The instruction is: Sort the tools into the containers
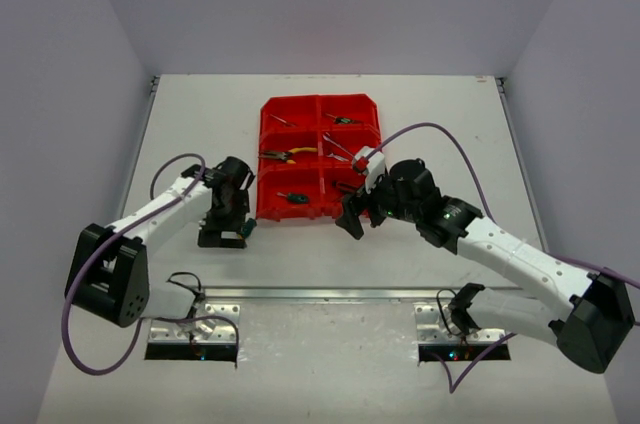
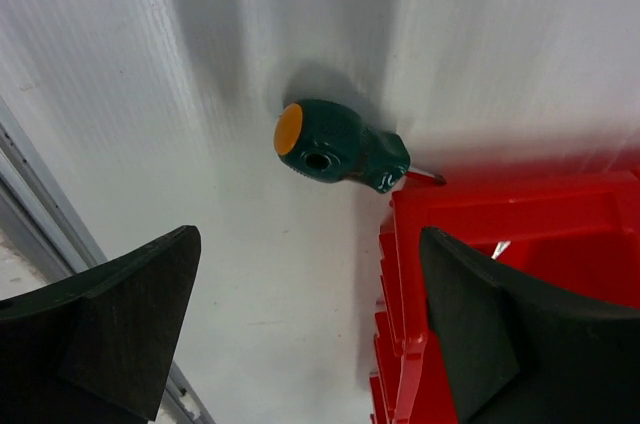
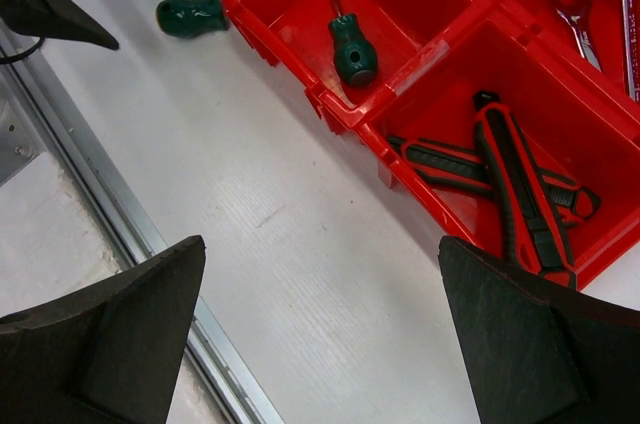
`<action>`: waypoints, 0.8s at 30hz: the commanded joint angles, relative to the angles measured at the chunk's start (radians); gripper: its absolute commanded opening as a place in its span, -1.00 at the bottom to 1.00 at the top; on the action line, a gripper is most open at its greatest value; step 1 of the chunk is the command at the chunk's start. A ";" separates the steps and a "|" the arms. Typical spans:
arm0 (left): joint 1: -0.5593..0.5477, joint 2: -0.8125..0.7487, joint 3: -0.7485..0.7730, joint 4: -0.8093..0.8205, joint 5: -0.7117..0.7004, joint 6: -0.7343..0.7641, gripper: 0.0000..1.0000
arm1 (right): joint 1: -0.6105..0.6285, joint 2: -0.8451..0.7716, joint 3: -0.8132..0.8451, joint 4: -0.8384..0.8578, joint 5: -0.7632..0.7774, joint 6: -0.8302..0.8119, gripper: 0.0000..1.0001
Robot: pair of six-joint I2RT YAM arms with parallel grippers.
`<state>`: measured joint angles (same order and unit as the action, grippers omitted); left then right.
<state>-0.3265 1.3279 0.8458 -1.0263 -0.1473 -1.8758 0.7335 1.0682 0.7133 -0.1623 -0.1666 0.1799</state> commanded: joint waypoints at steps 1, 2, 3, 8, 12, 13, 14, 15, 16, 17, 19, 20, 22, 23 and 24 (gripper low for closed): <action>-0.013 0.080 -0.016 0.142 0.026 -0.128 0.78 | -0.002 -0.035 -0.012 0.057 -0.031 0.003 0.98; -0.013 0.092 -0.014 0.148 0.020 -0.137 0.78 | -0.002 -0.038 -0.016 0.059 -0.033 0.003 0.98; -0.013 0.097 -0.017 0.164 0.013 -0.148 0.79 | -0.002 -0.039 -0.017 0.059 -0.037 0.003 0.98; -0.014 0.102 -0.025 0.215 -0.033 -0.172 0.79 | 0.000 -0.041 -0.017 0.060 -0.052 -0.001 0.98; -0.014 0.123 -0.039 0.218 -0.043 -0.184 0.79 | 0.000 -0.047 -0.018 0.058 -0.054 -0.005 0.98; -0.014 0.128 -0.043 0.218 -0.040 -0.189 0.79 | 0.000 -0.048 -0.018 0.061 -0.056 -0.005 0.98; -0.014 0.129 -0.051 0.222 -0.042 -0.191 0.79 | 0.000 -0.047 -0.019 0.062 -0.057 -0.005 0.98; -0.014 0.129 -0.058 0.225 -0.045 -0.192 0.79 | 0.000 -0.047 -0.020 0.063 -0.058 -0.005 0.98; -0.014 0.128 -0.061 0.225 -0.052 -0.194 0.79 | 0.000 -0.046 -0.020 0.064 -0.059 -0.005 0.98; -0.014 0.128 -0.065 0.222 -0.056 -0.198 0.79 | 0.000 -0.044 -0.020 0.064 -0.060 -0.006 0.98; -0.014 0.122 -0.069 0.218 -0.076 -0.202 0.77 | -0.001 -0.042 -0.019 0.065 -0.063 -0.004 0.98; -0.014 0.120 -0.069 0.216 -0.090 -0.203 0.76 | -0.001 -0.041 -0.019 0.065 -0.065 -0.004 0.98; -0.014 0.120 -0.067 0.215 -0.117 -0.207 0.75 | -0.002 -0.039 -0.020 0.066 -0.067 -0.005 0.98; -0.014 0.122 -0.068 0.221 -0.123 -0.206 0.75 | -0.002 -0.040 -0.020 0.064 -0.067 -0.005 0.98; -0.014 0.125 -0.068 0.229 -0.124 -0.203 0.74 | -0.002 -0.040 -0.020 0.066 -0.065 -0.005 0.98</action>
<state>-0.3336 1.4551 0.7769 -0.8111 -0.2131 -1.9766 0.7338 1.0405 0.6994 -0.1531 -0.2196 0.1802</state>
